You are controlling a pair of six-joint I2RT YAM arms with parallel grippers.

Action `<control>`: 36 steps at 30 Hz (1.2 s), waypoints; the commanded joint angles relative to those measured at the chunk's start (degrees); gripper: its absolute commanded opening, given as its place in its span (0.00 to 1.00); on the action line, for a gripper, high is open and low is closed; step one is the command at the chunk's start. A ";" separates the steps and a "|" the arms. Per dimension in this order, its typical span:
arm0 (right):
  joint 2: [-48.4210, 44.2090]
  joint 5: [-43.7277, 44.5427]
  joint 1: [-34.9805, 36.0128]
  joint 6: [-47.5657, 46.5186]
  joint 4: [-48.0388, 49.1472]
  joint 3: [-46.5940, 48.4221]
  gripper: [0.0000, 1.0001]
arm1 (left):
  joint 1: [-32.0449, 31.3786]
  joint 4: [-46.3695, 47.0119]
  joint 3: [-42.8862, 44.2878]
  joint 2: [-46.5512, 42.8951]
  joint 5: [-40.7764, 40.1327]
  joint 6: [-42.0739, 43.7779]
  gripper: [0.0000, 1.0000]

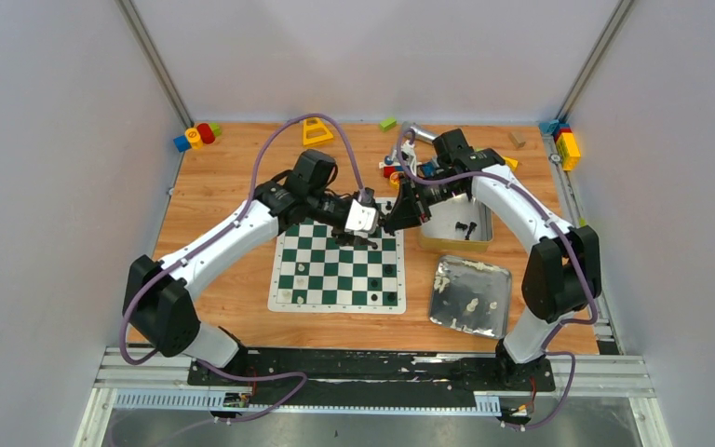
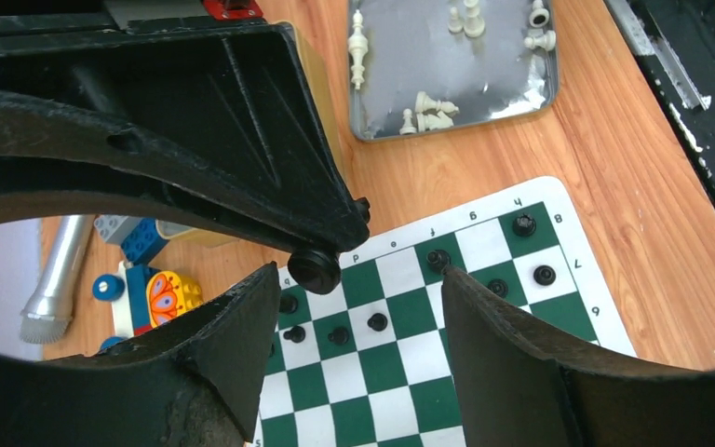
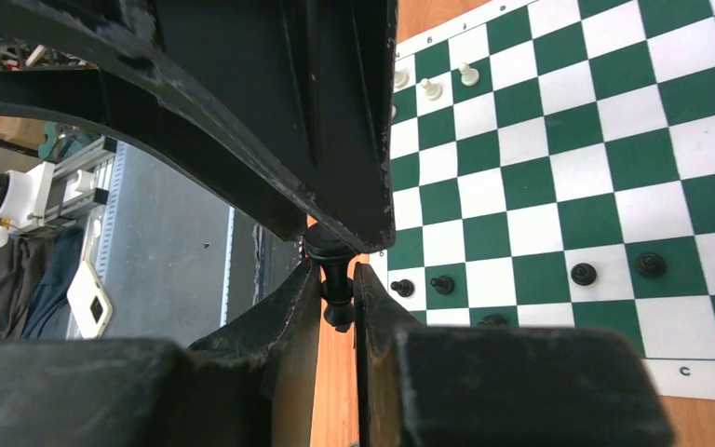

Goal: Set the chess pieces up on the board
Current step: Place the chess piece on the chessboard.

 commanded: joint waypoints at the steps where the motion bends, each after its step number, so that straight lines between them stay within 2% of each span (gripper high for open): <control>1: 1.04 -4.04 0.54 -2.33 -1.45 -0.04 0.09 | -0.95 -2.95 3.19 0.59 1.16 6.02 0.71; 36: 2.57 -3.34 1.12 -2.35 -2.83 0.57 0.10 | -2.71 -2.38 4.31 2.67 -1.49 5.49 0.40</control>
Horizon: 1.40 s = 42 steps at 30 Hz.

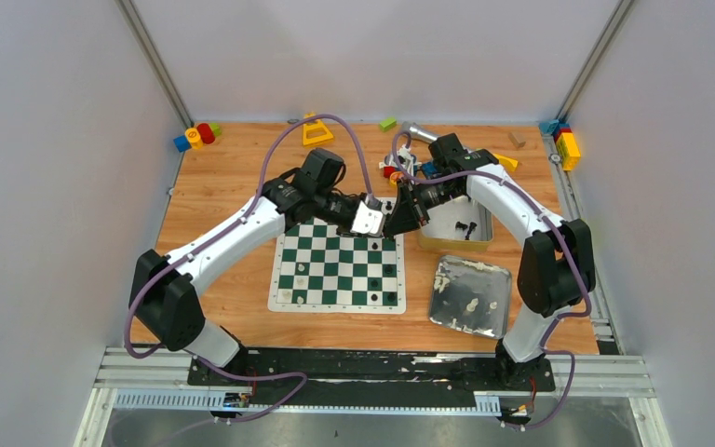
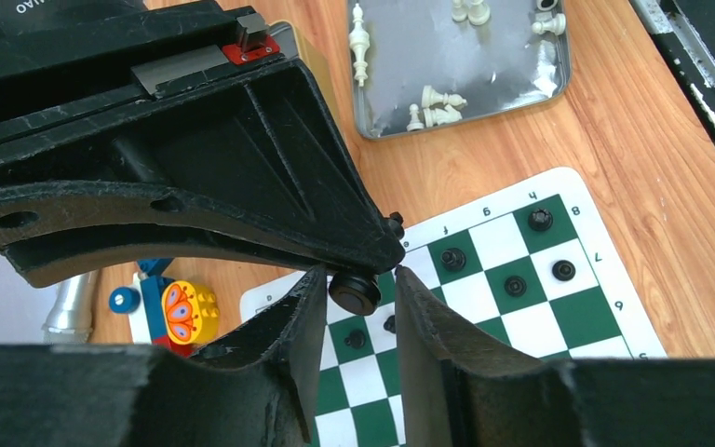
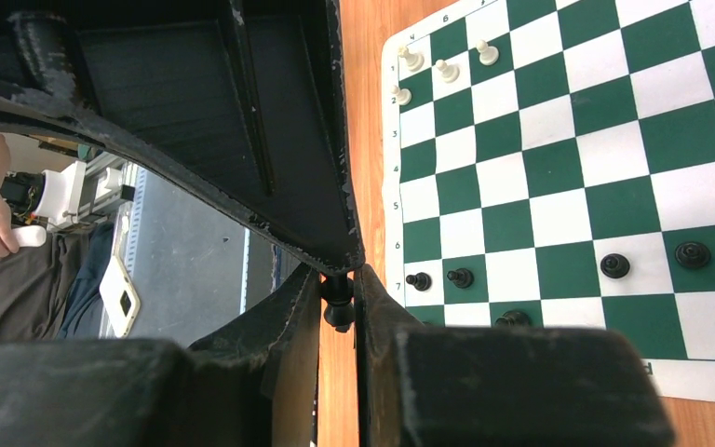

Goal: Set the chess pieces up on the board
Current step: Place the chess piece on the chessboard.

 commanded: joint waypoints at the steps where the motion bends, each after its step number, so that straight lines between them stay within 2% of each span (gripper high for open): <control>1: -0.07 -2.10 0.34 -1.19 0.16 0.68 0.10 | -0.69 0.07 1.32 0.01 0.48 0.88 0.39; 5: -0.15 -1.97 0.32 -0.94 0.16 0.86 0.10 | -0.78 0.01 0.59 -0.17 0.11 1.16 0.34; 10: -0.16 -1.55 0.34 -0.55 0.18 1.04 0.12 | -0.81 -0.21 0.06 -0.32 -1.22 0.79 0.20; 13: -0.25 -1.11 0.14 -0.17 0.17 1.45 0.16 | -0.81 -0.10 -0.01 -0.51 -2.85 -0.59 0.11; 14: -0.32 -1.02 -0.08 0.02 0.21 1.69 0.18 | -0.80 0.00 0.02 -0.56 -3.94 -1.77 0.03; 16: -0.40 -0.96 -0.71 0.64 0.19 2.16 0.23 | -0.79 0.29 0.05 -0.57 -5.98 -3.71 0.00; 21: -0.90 -0.38 -2.69 1.75 0.19 2.80 0.38 | -0.64 1.76 -2.20 -2.02 -10.04 -7.28 0.00; 26: -1.71 0.58 -4.05 2.08 0.11 2.72 0.53 | 1.40 7.12 -5.80 -4.65 -11.59 -11.38 0.00; 31: -2.47 1.94 -5.84 5.31 2.24 3.04 0.66 | 4.71 14.71 -8.98 -6.44 -12.43 -22.46 0.00; 34: -3.98 2.93 -5.89 10.71 9.12 0.77 0.69 | 6.04 21.90 -11.45 -7.81 -13.11 -29.13 0.00; 42: -5.30 4.13 -5.11 23.60 25.61 -4.21 0.70 | 8.51 31.61 -13.29 -6.86 -9.46 -53.02 0.00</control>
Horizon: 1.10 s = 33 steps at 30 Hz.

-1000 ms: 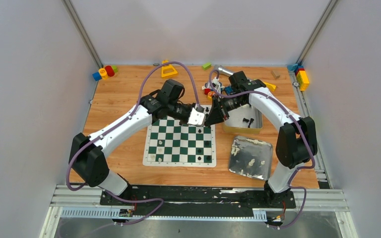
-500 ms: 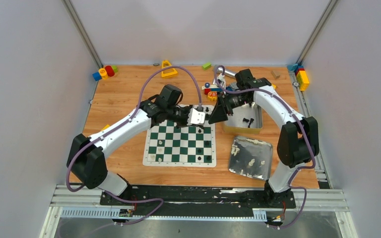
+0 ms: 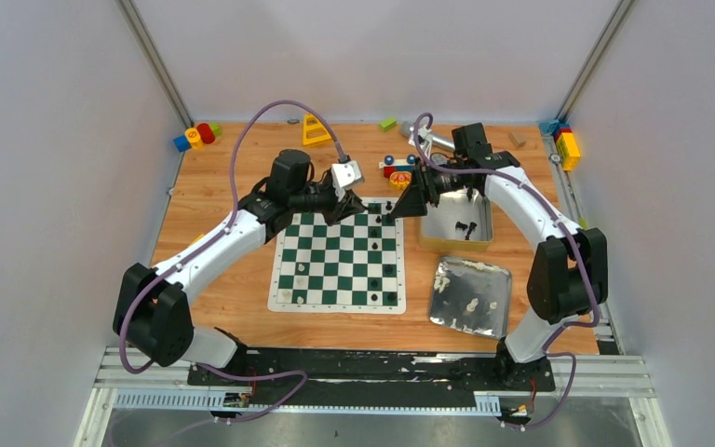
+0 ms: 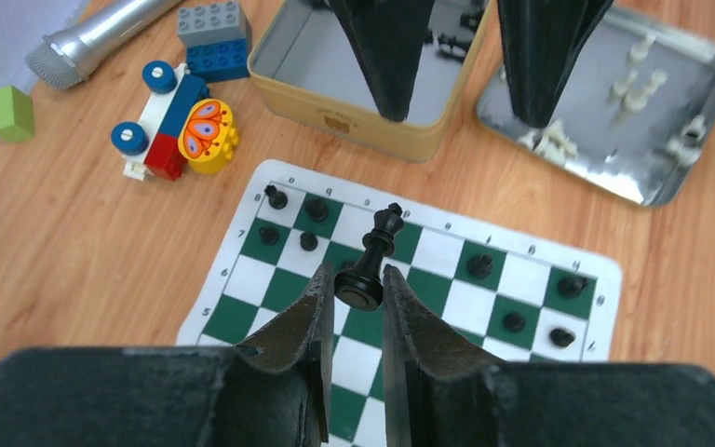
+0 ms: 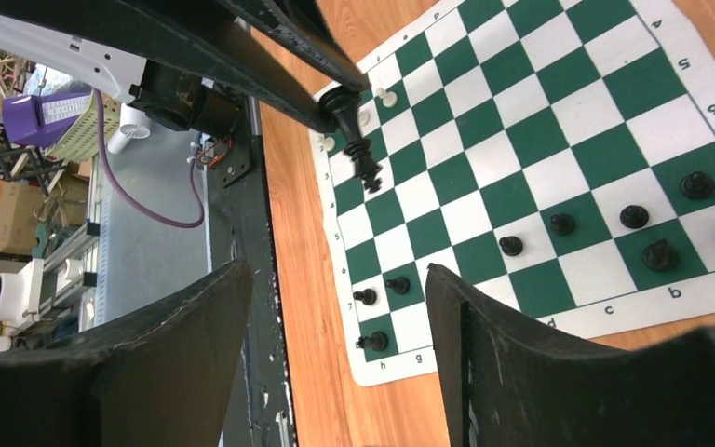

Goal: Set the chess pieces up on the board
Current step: Place the chess piece on the chessboard.

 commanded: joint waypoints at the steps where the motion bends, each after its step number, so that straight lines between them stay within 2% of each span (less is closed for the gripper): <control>1: -1.36 -0.10 0.76 9.81 13.13 -1.71 0.70 | 0.92 10.78 -0.38 -0.51 4.05 -16.85 0.00; 6: 0.47 -1.01 1.04 17.19 19.23 -2.47 0.69 | 0.93 15.88 -1.37 0.44 6.00 -24.11 0.00; 11: 1.27 -3.89 1.69 19.28 21.22 -1.97 0.66 | 0.92 17.87 -1.72 0.74 6.36 -25.90 0.00; 18: 1.89 -5.09 3.17 19.55 21.58 -1.38 0.54 | 0.95 19.51 -2.34 0.81 6.55 -27.33 0.00; 27: 1.61 -6.54 3.15 19.16 21.60 -1.49 0.32 | 0.92 19.62 -2.62 0.64 6.26 -27.11 0.00; 33: 0.36 -6.55 2.79 18.54 21.52 -1.54 0.33 | 0.92 20.22 -3.38 0.36 6.16 -27.38 0.00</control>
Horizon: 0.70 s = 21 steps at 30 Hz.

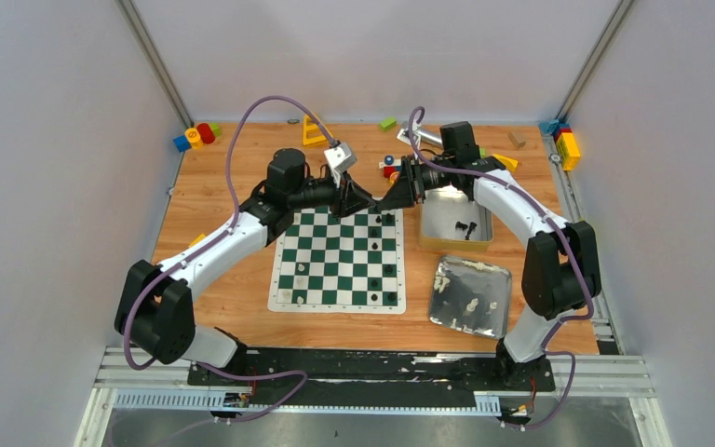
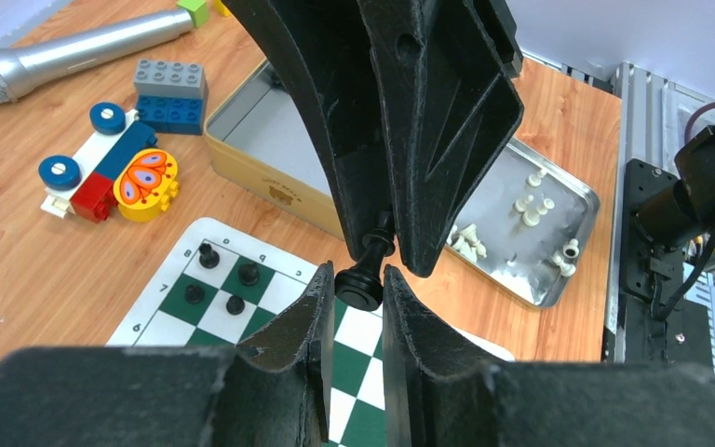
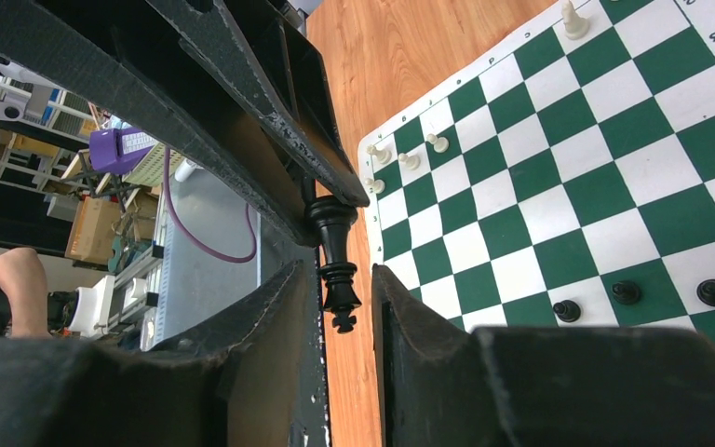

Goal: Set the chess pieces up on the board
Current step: Place the chess piece on the chessboard.

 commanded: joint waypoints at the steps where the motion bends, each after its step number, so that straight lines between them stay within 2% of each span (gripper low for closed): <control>1: -1.70 -2.05 -0.32 -0.69 1.91 0.89 0.33 | 0.14 3.14 -0.73 -0.46 0.70 -1.03 0.00; 14: -2.78 -3.28 -1.14 -0.75 1.72 0.35 0.25 | 0.30 4.00 -1.35 -0.78 0.58 -1.61 0.00; 21: -2.63 -3.50 -1.26 -0.75 1.63 0.71 0.15 | 0.32 4.22 -1.83 -0.85 0.74 -1.59 0.00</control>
